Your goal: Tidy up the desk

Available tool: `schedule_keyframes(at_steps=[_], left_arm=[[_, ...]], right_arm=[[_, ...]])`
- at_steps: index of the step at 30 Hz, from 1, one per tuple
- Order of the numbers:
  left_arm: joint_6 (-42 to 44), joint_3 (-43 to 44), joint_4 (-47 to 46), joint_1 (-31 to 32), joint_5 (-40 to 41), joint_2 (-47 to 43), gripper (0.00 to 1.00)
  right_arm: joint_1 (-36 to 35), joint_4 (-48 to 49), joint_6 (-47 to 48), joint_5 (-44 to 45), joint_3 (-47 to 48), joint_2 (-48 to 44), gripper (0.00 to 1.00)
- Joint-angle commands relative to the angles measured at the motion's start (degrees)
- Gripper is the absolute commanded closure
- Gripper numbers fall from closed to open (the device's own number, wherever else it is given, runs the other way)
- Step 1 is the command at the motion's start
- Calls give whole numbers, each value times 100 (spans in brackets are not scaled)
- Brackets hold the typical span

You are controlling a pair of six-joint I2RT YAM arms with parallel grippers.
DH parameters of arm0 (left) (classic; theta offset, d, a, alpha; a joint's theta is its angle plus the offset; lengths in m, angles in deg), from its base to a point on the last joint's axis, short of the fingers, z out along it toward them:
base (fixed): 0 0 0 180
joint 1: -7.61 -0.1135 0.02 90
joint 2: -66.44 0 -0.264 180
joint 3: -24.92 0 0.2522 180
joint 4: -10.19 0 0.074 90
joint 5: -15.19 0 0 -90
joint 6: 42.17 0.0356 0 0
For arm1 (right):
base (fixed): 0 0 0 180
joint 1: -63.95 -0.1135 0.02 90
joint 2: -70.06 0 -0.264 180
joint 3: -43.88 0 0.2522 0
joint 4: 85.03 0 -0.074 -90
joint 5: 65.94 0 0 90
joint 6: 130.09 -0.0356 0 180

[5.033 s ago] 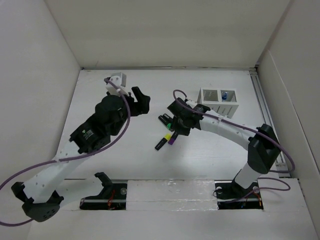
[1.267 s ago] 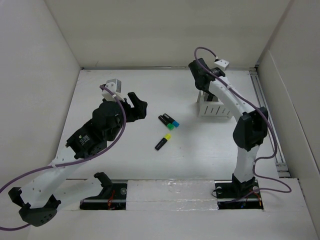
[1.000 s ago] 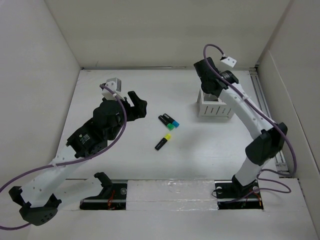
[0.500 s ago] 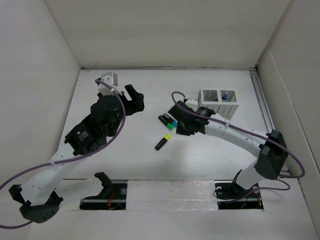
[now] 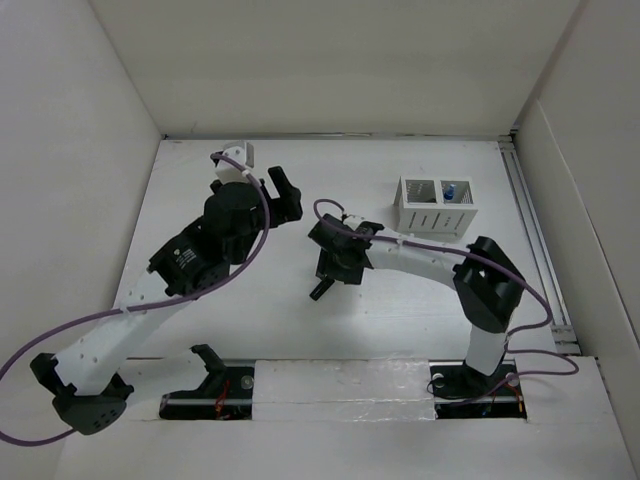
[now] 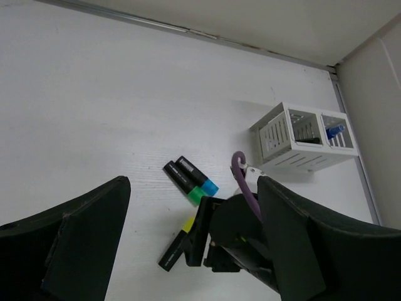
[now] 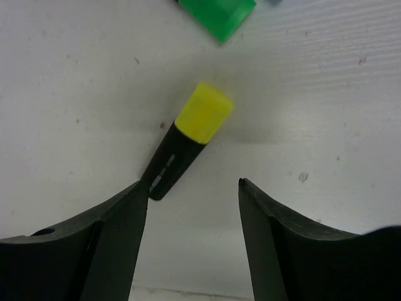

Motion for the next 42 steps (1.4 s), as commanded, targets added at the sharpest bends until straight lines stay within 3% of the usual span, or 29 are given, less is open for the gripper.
schedule_keyframes(at_steps=[1, 3, 4, 6, 8, 11, 16, 20, 26, 29, 35, 42], left_arm=[[-116, 185, -110, -44, -196, 135, 21], [-151, 62, -364, -647, -1281, 153, 21], [-168, -8, -470, -1643, -1895, 127, 23], [-3, -175, -742, -2893, -3565, -65, 28], [111, 68, -674, -3092, -3432, -76, 28], [446, 465, -217, -3042, -3001, -93, 27], [490, 221, -198, -3041, -3167, -356, 26], [587, -183, -242, -2927, -3141, -620, 25], [657, -657, -391, -2866, -3448, -813, 25], [728, -1305, -427, -2866, -3414, -989, 24], [789, -1810, -550, -2866, -3571, -1043, 24], [913, -1538, -805, -2761, -3747, -665, 23]], right_arm=[[135, 379, -242, 2, 364, 222, 35], [187, 370, -338, 54, 444, 451, 37], [188, 379, -356, 46, 461, 530, 37], [258, 440, -426, 11, 479, 740, 39], [258, 432, -461, 54, 488, 776, 39], [258, 379, -523, 195, 558, 865, 41], [364, 274, -576, 248, 646, 1084, 47], [364, 212, -549, 248, 655, 1146, 58], [364, 151, -453, 195, 497, 919, 85], [294, 116, -357, 370, 348, 254, 88], [468, -139, -233, 617, 399, -716, 89], [2049, -482, 531, 1030, 1172, -1587, 89]])
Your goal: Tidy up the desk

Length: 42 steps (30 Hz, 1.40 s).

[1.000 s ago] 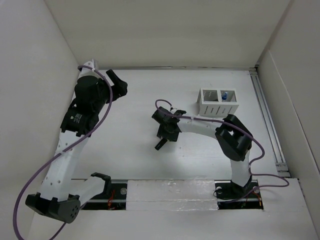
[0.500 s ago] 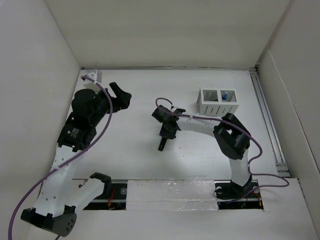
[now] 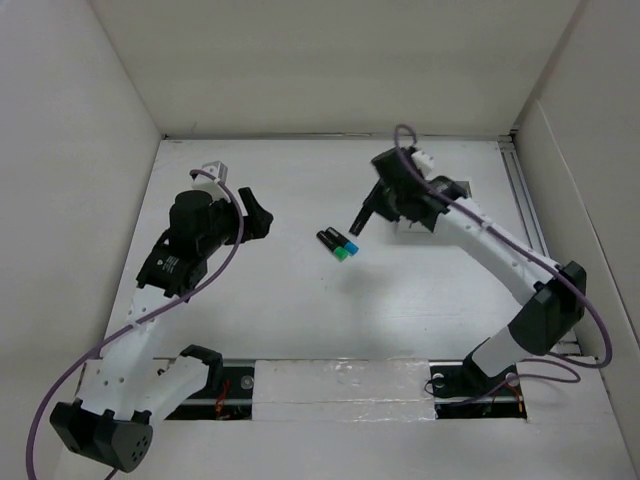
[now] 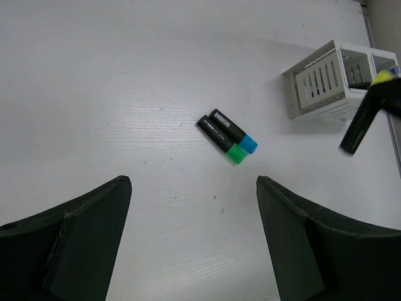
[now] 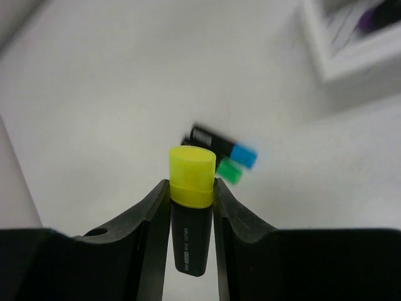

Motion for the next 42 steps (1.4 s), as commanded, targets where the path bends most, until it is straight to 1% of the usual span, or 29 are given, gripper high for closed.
schedule_keyframes(at_steps=[1, 2, 3, 4, 6, 7, 9, 13, 16, 20, 25, 32, 35, 36, 37, 39, 40, 42], left_arm=[[80, 250, -418, 229, -24, 177, 22], [53, 259, -462, 387, 117, 221, 22], [27, 294, -471, 858, 319, 274, 22], [-26, 407, -445, 1116, 878, 431, 21], [-105, 575, -418, 1581, 1172, 572, 21], [-131, 697, -470, 1584, 1234, 660, 21], [-140, 829, -497, 1584, 1208, 705, 21], [-88, 918, -366, 1584, 1209, 757, 21], [-105, 804, -365, 1584, 1165, 705, 21], [-123, 769, -479, 1584, 1016, 678, 21], [-97, 935, -480, 1584, 805, 792, 20], [-61, 971, -436, 1584, 848, 722, 20], [-105, 971, -427, 1584, 848, 731, 20], [-123, 971, -427, 1584, 848, 740, 20], [-123, 980, -410, 1584, 857, 757, 20], [-149, 997, -392, 1584, 874, 757, 20], [-167, 988, -383, 1584, 918, 749, 20], [-175, 988, -383, 1584, 953, 722, 20]], right_arm=[[1030, -298, 625, 517, 589, -195, 89], [1279, -360, 688, 517, 721, -178, 89], [1481, -360, 766, 578, 827, -152, 89], [1805, -317, 889, 674, 985, -91, 89], [2132, -307, 1013, 947, 1152, 41, 89], [2282, -307, 1031, 1008, 1232, 138, 89], [2808, -334, 1118, 1123, 1521, 471, 90], [3030, -316, 1312, 1325, 1759, 701, 90], [2908, -351, 1452, 1536, 1909, 903, 90], [2565, -351, 1558, 2001, 1883, 1113, 90], [2372, -360, 1541, 2169, 1900, 1369, 90], [2134, -483, 1480, 2529, 1865, 1720, 89], [2081, -510, 1418, 2573, 1848, 1738, 83], [2029, -501, 1418, 2608, 1787, 1703, 80], [1959, -475, 1418, 2626, 1760, 1660, 74], [1906, -404, 1453, 2626, 1655, 1563, 71], [1905, -404, 1453, 2626, 1637, 1528, 66], [1844, -430, 1444, 2600, 1645, 1475, 62]])
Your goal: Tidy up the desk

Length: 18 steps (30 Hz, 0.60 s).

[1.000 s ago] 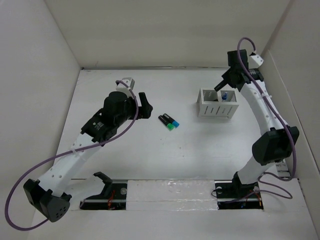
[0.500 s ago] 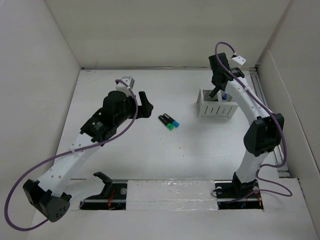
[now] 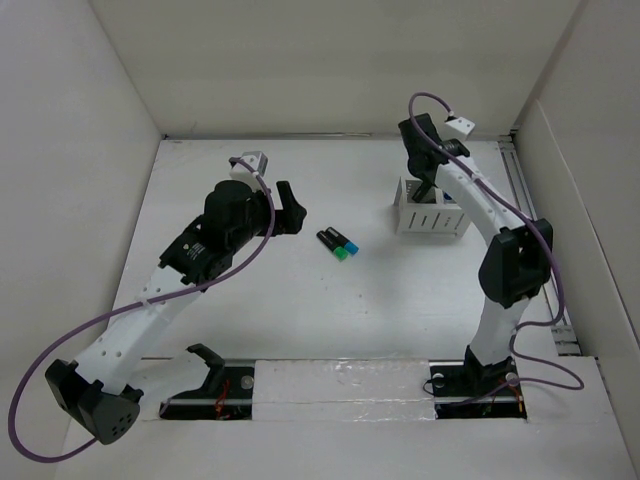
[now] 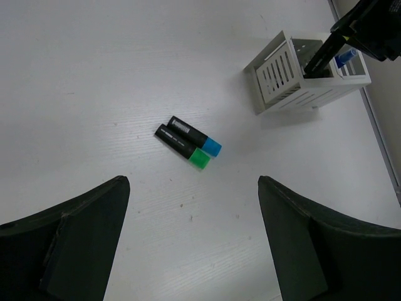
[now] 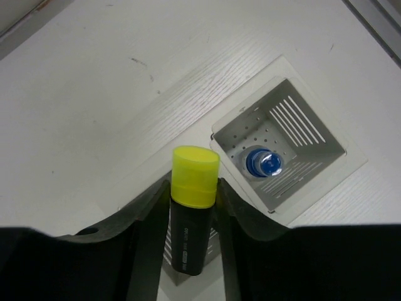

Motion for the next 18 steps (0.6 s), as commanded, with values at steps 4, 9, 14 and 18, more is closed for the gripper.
schedule_keyframes(at_steps=[4, 9, 14, 18], left_arm=[[-64, 317, -57, -3, 211, -80, 19], [-20, 432, -4, -3, 273, -1, 19], [-3, 572, -39, -3, 554, -54, 21], [33, 836, 13, -3, 730, -27, 23]], right_arm=[[-226, -50, 26, 119, 48, -611, 48], [-296, -138, 78, -74, -5, -989, 46], [-927, 633, 588, -1109, -654, -1613, 93], [-1613, 872, 720, -1708, -1321, -1764, 100]])
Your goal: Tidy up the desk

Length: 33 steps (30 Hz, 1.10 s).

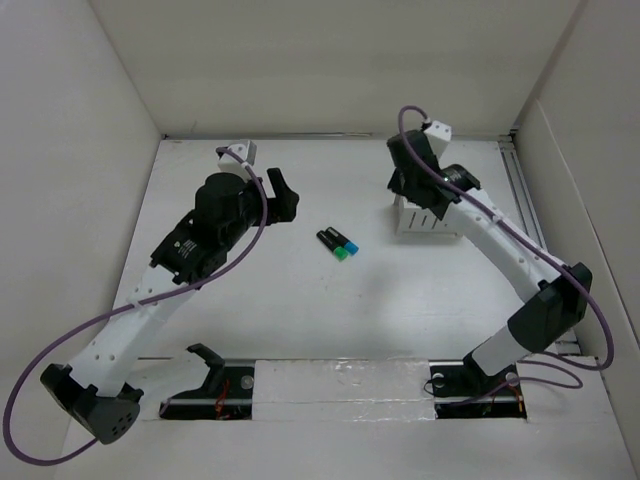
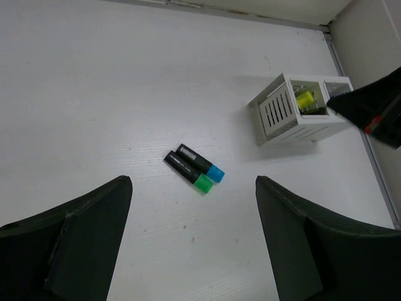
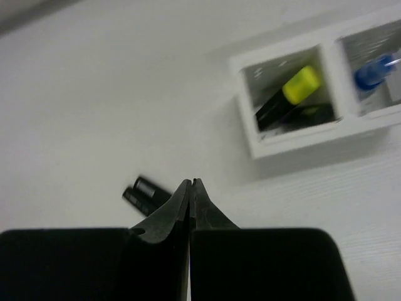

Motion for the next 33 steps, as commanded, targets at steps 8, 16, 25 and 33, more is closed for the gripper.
schedule_keyframes(at_steps=[8, 16, 25, 33], left_arm=[[55, 766, -34, -3, 585, -236, 24], [-7, 662, 150, -3, 647, -419, 24], [-121, 511, 273, -3, 726, -657, 24], [-200, 520, 484, -3, 814, -904, 24]], right_arm=[[-1025, 591, 511, -1519, -531, 904, 75], [-1079, 301, 828, -1599, 111, 2205, 46], [-1079, 205, 969, -1510, 480, 2874, 45], [-912, 11, 951, -1519, 884, 3357, 44]])
